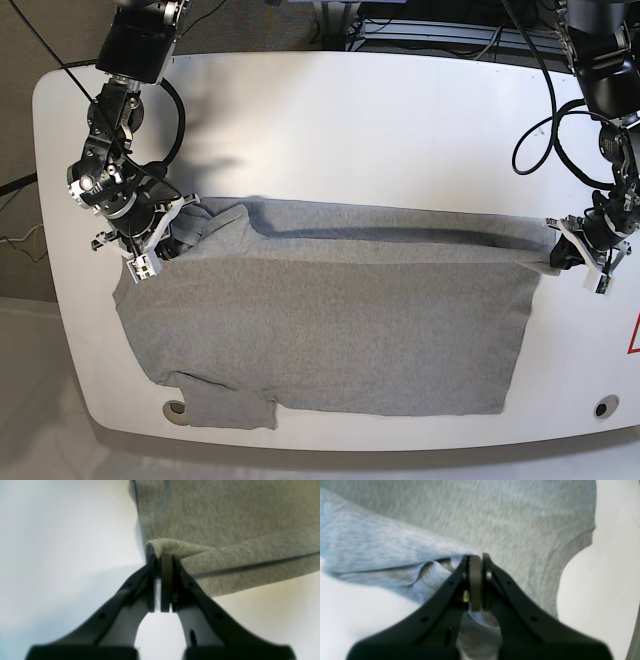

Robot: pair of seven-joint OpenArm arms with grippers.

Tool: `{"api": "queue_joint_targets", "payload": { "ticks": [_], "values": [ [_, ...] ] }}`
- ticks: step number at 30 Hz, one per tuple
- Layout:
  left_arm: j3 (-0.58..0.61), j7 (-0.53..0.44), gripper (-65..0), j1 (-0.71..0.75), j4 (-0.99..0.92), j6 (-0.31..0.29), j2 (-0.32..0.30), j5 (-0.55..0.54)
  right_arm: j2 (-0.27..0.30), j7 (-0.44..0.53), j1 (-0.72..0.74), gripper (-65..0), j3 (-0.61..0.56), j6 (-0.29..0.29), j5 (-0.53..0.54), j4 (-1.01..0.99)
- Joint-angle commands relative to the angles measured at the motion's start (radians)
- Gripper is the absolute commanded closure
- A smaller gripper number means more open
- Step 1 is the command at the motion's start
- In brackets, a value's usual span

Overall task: Fold the T-shirt properly
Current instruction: 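Lower the held shoulder edge onto the shirt body with both grippers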

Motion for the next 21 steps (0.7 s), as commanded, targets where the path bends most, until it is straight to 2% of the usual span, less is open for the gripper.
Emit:
{"api": "queue_joint_targets", "payload": {
  "ticks": [1, 21],
  "values": [
    [-0.003, -0.026, 0.0, -0.027, 0.004, 0.006, -0.022, -0.002, 0.013, 0.026, 0.037, 0.0, 0.005, -0.006, -0.006, -0.001],
    [-0.008, -0.081, 0.0, -0.07, -0.145, -0.002, -0.015, 0.039, 0.005, 0.074, 0.114, 0.0, -0.002, -0.006, -0.042, -0.104]
  ]
}}
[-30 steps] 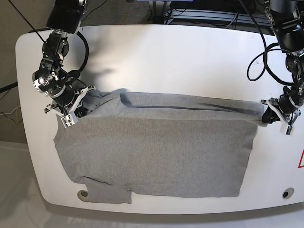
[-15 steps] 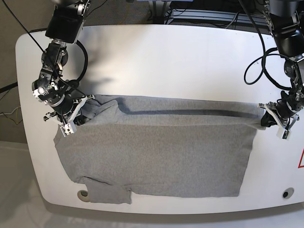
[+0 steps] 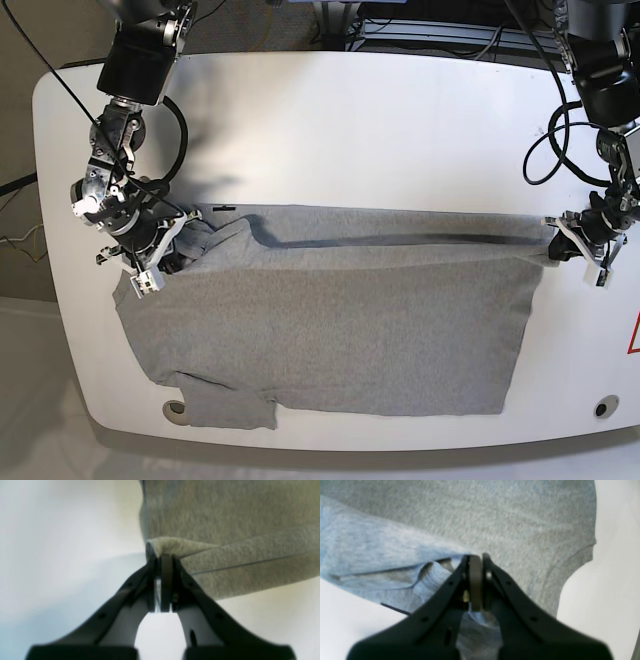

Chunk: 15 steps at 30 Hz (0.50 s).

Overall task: Fold the T-shirt properly
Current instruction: 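Lower the held shoulder edge onto the shirt body with both grippers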

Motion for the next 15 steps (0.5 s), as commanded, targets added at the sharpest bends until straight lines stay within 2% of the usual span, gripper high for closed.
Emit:
{"api": "queue_joint_targets", "payload": {
  "ticks": [1, 15],
  "values": [
    [0.0, -0.034, 0.0, -0.028, 0.015, 0.002, -0.021, 0.004, 0.014, 0.031, 0.031, 0.0, 0.001, -0.009, 0.011, -0.013],
    [0.022, -0.086, -1.5, -0.04, 0.029, 0.008, -0.023, 0.027, 0.026, 0.069, 0.053, 0.0, -0.012, -0.013, -0.01, -0.111]
  ]
}}
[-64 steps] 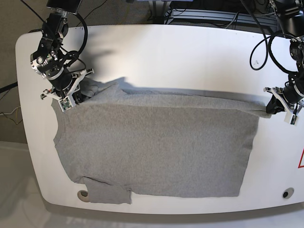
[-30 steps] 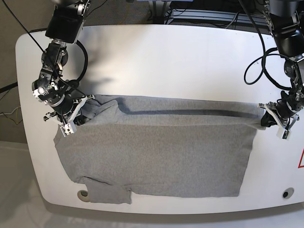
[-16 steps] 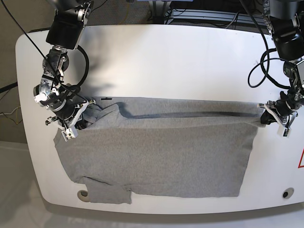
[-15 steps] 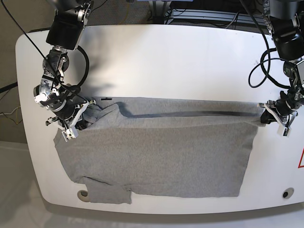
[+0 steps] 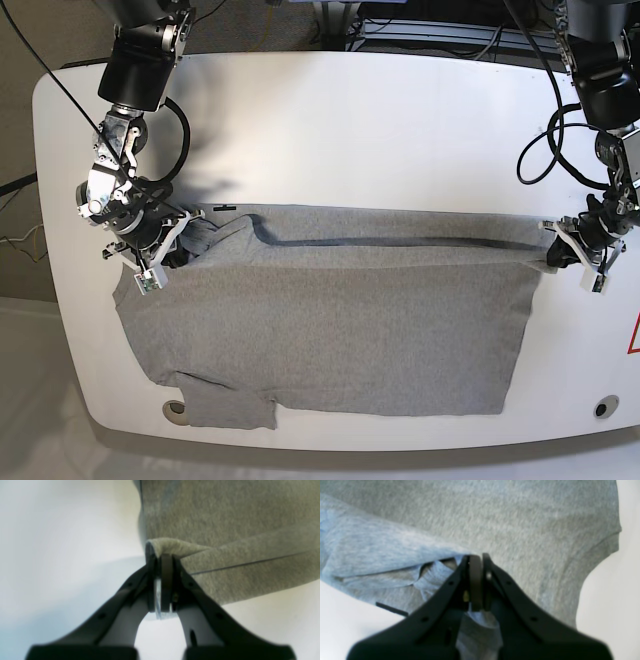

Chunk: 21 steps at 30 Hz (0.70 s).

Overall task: Fold the T-shirt properly
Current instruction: 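Lower the held shoulder edge onto the shirt body with both grippers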

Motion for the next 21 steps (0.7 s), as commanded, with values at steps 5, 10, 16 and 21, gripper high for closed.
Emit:
{"api": "queue_joint_targets", "payload": {
  "ticks": [5, 10, 16, 21],
  "values": [
    [0.005, -0.068, -1.9, -0.036, 0.012, 0.012, -0.024, -0.001, 0.024, 0.048, 0.032, 0.0, -0.003, -0.007, -0.014, -0.024],
    [0.029, -0.088, -1.2, -0.051, -0.022, 0.022, -0.025, 0.01, 0.023, 0.067, 0.035, 0.0, 0.0, -0.007, -0.024, -0.053],
    [0.047, -0.099, -1.1, -0.071, -0.048, 0.026, -0.026, 0.023, 0.026, 0.068, 0.036, 0.0, -0.002, -0.008, -0.026, -0.059],
    [0.038, -0.098, -10.9, -0.091, -0.083, 0.023, -0.034, 0.022, 0.029, 0.071, 0.042, 0.0, -0.008, -0.002, -0.023, -0.055]
  ]
}}
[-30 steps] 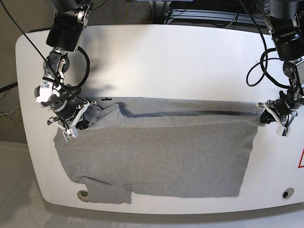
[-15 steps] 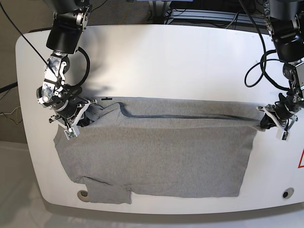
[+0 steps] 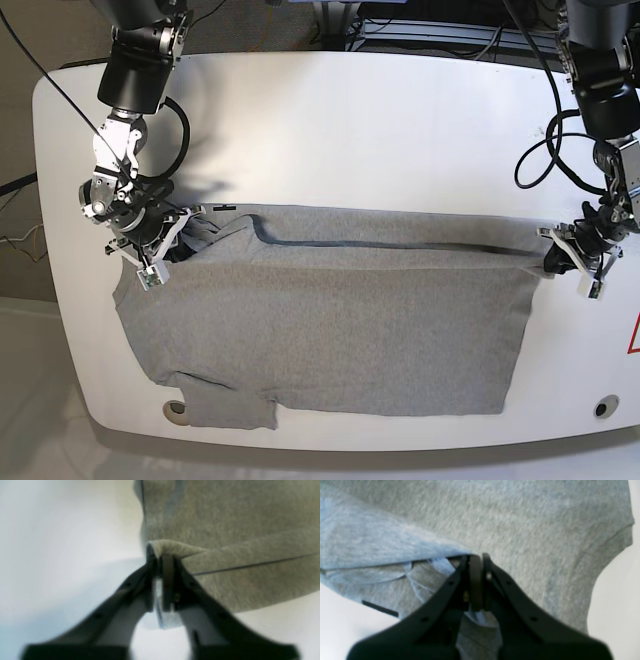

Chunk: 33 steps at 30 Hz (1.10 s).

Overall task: Fold the T-shirt properly
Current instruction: 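Lower the held shoulder edge onto the shirt body with both grippers, then open both grippers to release the folded edge and raise them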

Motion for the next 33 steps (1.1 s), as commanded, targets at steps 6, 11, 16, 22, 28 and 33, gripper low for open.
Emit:
{"api": "queue_joint_targets", "payload": {
  "ticks": [6, 11, 16, 22, 28, 33],
  "values": [
    [-0.012, -0.01, -27.0, -0.02, 0.014, 0.003, -0.032, -0.017, 0.02, 0.028, 0.03, -17.0, -0.004, -0.003, 0.013, 0.021],
    [-0.012, 0.016, -36.4, -0.018, 0.025, 0.003, -0.033, -0.023, 0.023, 0.026, 0.018, -33.6, -0.002, -0.002, 0.029, 0.035],
    [-0.017, 0.023, -37.0, -0.017, 0.049, 0.001, -0.033, -0.03, 0.028, 0.022, 0.021, -37.6, -0.004, -0.002, 0.039, 0.052],
    [-0.021, 0.036, -36.9, -0.017, 0.138, -0.003, -0.031, -0.046, 0.039, 0.013, 0.022, -36.9, -0.007, -0.004, 0.053, 0.078],
    [-0.019, 0.042, -36.8, 0.003, 0.247, 0.001, -0.029, -0.063, 0.041, 0.028, 0.014, -35.9, -0.003, -0.003, 0.048, 0.118],
    [-0.021, 0.052, -36.0, 0.007, 0.277, 0.012, -0.031, -0.08, 0.047, 0.041, 0.003, -35.3, 0.018, -0.004, 0.049, 0.147]
  ]
}}
